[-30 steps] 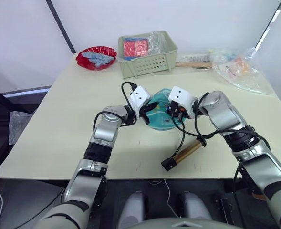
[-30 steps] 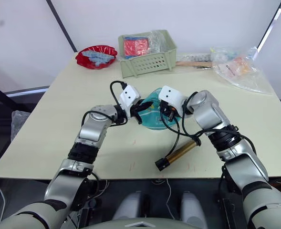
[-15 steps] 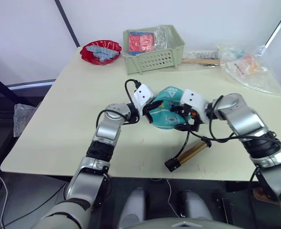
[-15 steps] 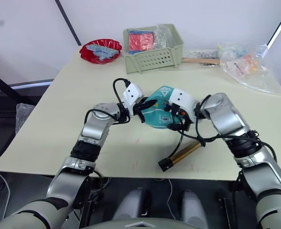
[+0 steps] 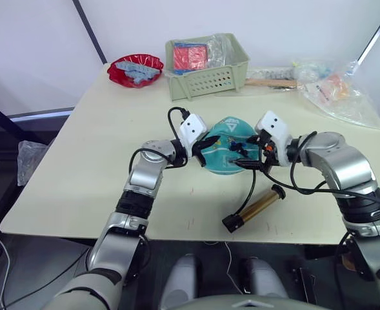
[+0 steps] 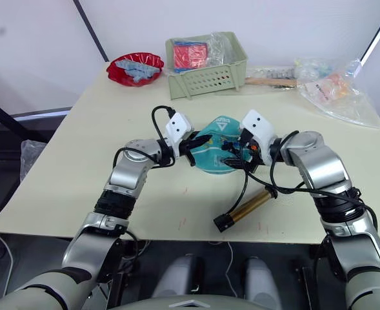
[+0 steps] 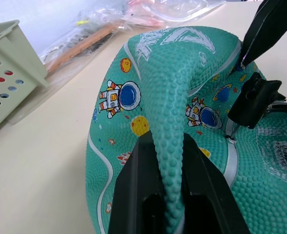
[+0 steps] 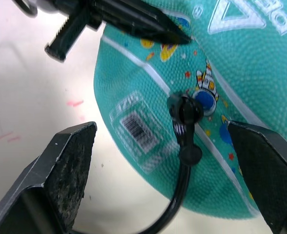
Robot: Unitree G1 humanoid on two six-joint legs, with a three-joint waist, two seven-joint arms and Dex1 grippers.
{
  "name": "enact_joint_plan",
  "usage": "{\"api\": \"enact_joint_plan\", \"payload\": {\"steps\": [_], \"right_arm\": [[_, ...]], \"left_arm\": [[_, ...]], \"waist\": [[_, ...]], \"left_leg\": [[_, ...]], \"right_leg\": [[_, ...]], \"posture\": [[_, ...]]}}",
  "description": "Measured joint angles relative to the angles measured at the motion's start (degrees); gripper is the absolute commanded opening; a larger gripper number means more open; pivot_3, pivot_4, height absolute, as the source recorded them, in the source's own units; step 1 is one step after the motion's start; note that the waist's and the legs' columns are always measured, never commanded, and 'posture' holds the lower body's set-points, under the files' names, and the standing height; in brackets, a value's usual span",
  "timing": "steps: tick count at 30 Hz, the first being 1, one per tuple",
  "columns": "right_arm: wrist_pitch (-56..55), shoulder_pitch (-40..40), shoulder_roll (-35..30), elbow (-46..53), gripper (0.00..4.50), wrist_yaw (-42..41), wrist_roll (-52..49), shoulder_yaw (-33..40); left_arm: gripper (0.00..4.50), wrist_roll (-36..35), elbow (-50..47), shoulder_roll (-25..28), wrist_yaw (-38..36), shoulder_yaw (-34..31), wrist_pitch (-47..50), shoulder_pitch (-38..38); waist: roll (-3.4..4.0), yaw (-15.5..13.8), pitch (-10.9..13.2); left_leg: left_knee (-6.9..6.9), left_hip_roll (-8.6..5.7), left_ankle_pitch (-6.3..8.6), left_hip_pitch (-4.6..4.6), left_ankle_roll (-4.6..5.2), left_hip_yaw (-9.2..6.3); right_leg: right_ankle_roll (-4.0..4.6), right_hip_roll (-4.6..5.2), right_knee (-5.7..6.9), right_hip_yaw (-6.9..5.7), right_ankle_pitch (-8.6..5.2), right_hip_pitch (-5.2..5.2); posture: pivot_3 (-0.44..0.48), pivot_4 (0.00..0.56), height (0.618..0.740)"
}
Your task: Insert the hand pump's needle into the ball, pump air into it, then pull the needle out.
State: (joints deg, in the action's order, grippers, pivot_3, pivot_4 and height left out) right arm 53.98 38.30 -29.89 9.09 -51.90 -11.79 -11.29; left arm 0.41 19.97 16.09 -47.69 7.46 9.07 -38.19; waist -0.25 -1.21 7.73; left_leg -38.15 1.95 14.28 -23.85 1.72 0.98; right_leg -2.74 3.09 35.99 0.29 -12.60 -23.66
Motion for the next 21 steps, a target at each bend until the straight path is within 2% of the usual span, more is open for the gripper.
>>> {"api": "enact_joint_plan", "payload": {"steps": [2,3,21], "right_arm": [[-0.05,0.00,0.38,-0.77,3.59,1.01,-0.30,0.01],[-0.24,0.00,0.72,-1.41,3.07,1.55,-0.33,0.00],[-2.81,2.52,3.97,-9.97,3.07,3.62,-0.73,-0.72]], "left_arm": [[0.00,0.00,-0.02,-0.01,0.00,0.00,0.00,0.02],[0.00,0.00,-0.05,-0.01,0.00,0.00,0.00,0.04],[0.00,0.01,-0.07,0.44,0.38,-0.08,0.11,0.01]], "waist": [[0.00,0.05,0.00],[0.00,0.03,0.00],[0.01,0.35,0.00]], "left_leg": [[0.00,0.00,0.00,0.01,0.00,0.01],[0.00,0.00,0.00,0.01,0.00,0.00],[0.00,0.00,0.00,0.06,0.00,0.01]], "right_leg": [[0.00,0.00,0.00,0.00,0.00,0.02],[0.00,0.00,0.00,0.00,0.00,0.02],[-0.03,-0.03,0.02,0.02,0.01,0.05]], "posture": [[0.000,0.150,0.738],[0.000,0.150,0.738],[0.000,0.150,0.738]]}}
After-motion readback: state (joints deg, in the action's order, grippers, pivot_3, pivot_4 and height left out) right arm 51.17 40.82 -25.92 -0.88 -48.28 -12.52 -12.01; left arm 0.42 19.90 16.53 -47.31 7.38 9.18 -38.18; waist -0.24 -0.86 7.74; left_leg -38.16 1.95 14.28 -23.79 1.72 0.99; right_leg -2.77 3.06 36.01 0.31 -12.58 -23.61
